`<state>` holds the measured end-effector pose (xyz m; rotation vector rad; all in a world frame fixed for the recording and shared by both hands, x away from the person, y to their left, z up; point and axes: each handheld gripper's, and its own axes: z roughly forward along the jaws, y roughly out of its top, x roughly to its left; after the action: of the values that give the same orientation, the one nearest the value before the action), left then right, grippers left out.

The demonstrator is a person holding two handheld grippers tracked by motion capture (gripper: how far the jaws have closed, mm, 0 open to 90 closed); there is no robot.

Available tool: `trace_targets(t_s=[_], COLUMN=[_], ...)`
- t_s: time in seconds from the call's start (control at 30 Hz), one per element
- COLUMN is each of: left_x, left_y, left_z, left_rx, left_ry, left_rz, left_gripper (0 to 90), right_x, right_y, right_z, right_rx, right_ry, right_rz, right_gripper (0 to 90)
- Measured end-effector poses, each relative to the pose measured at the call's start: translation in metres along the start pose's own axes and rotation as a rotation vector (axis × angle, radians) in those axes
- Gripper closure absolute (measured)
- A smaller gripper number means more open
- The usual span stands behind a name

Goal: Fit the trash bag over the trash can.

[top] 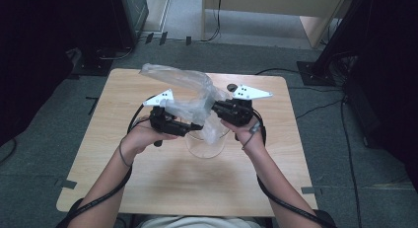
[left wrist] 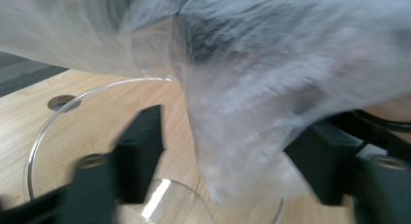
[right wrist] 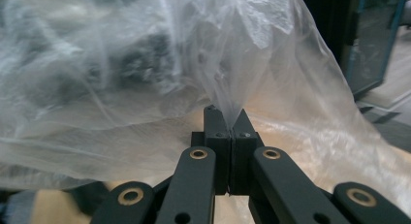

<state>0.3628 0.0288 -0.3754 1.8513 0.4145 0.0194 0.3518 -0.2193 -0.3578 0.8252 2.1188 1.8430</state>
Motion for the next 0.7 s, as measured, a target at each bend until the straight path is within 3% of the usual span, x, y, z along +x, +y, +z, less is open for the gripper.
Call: trace_targets(t_s=[0.1,0.13,0.17,0.23,0.27,0.33,0.37,0.43,0.47,0.53,0.6,0.63,0.7], left_x=[0.001,0.001,0.008,0.013,0.013,0.018,0.016,0.020,0.018,0.019,0.016,0.017,0.016], left_y=[-0.001,-0.001,0.000,0.000,-0.001,-0.002,-0.004,-0.006,-0.009,-0.012,-0.015,-0.014,-0.013], left_z=[0.003,0.003,0.003,0.001,0.001,0.001,0.003,0.005,0.008,0.010,0.009,0.008,0.005], left_rx=[0.002,-0.003,-0.005,0.003,-0.011,-0.011,-0.021,0.010,0.020,0.067,0.075,0.063,0.047], left_ry=[0.058,0.081,0.111,0.159,0.178,0.217,0.227,0.238,0.234,0.190,0.150,0.142,0.133], left_rz=[0.001,-0.010,0.065,0.092,0.057,0.094,0.054,0.093,0.065,0.089,0.034,0.061,0.048], left_gripper=[53.4,56.4,58.7,65.4,67.1,68.4,68.5,65.4,63.1,51.5,42.4,37.8,33.1], right_x=[0.006,0.007,0.008,0.008,0.007,0.006,0.004,0.000,-0.001,-0.006,-0.009,-0.011,-0.013], right_y=[0.000,0.000,0.000,0.001,0.000,-0.002,-0.003,-0.007,-0.008,-0.012,-0.015,-0.018,-0.021], right_z=[0.004,0.005,0.005,0.005,0.005,0.005,0.006,0.005,0.005,0.004,0.002,0.000,-0.001], right_rx=[-0.003,-0.004,-0.009,-0.008,-0.005,0.006,0.014,0.027,0.034,0.059,0.076,0.084,0.101], right_ry=[0.035,0.043,0.052,0.062,0.061,0.061,0.055,0.055,0.054,0.056,0.066,0.062,0.063], right_rz=[0.030,0.039,0.043,0.056,0.059,0.073,0.086,0.123,0.138,0.171,0.192,0.197,0.206], right_gripper=[90.0,90.0,90.0,90.0,90.0,90.0,90.0,90.0,90.0,90.0,90.0,90.0,89.9])
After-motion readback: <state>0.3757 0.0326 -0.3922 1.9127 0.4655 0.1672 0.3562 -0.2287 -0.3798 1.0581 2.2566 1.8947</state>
